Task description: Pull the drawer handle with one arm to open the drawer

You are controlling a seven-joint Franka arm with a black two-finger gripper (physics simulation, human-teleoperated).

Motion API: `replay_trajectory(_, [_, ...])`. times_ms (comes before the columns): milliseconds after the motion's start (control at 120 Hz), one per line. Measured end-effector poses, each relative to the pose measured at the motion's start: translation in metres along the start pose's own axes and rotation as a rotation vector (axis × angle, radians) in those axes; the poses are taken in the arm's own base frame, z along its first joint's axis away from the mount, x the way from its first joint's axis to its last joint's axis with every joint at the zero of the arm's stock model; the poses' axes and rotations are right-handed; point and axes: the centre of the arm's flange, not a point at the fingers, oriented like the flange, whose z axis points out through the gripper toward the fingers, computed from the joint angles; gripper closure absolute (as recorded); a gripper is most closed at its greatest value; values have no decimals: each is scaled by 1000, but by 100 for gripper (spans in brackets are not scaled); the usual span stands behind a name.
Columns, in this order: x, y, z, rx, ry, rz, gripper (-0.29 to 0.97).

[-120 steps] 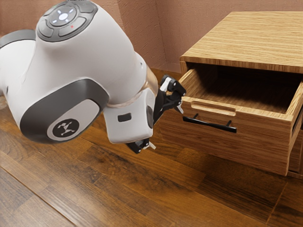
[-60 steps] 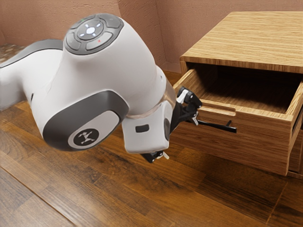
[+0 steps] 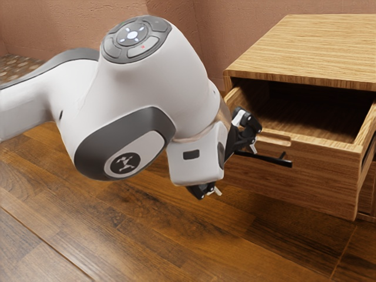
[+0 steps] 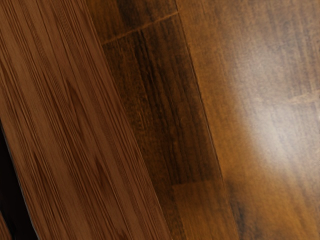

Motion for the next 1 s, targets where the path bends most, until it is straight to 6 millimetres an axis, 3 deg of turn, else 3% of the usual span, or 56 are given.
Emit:
replay_trajectory(67, [0, 1, 1, 0, -1, 0, 0])
replay_trajectory(283, [-4, 15, -25, 36, -27, -7, 2])
replay_trajectory(442, [-28, 11, -81, 126, -25, -67, 1])
replay_trajectory(508, [-51, -1, -105, 141, -5, -132, 0])
replay_trajectory(575, [-94, -25, -125, 115, 10, -255, 0])
replay_trajectory(625, [-123, -30, -141, 80, 5, -352, 0])
replay_trajectory(683, [-143, -24, -142, 6, -5, -445, 0])
replay_trajectory(742, [-150, -19, -131, -80, -1, -482, 0])
replay_trajectory(842, [-192, -1, -124, -172, -7, -594, 0])
replay_trajectory(1000, [-206, 12, -117, -256, -22, -685, 0])
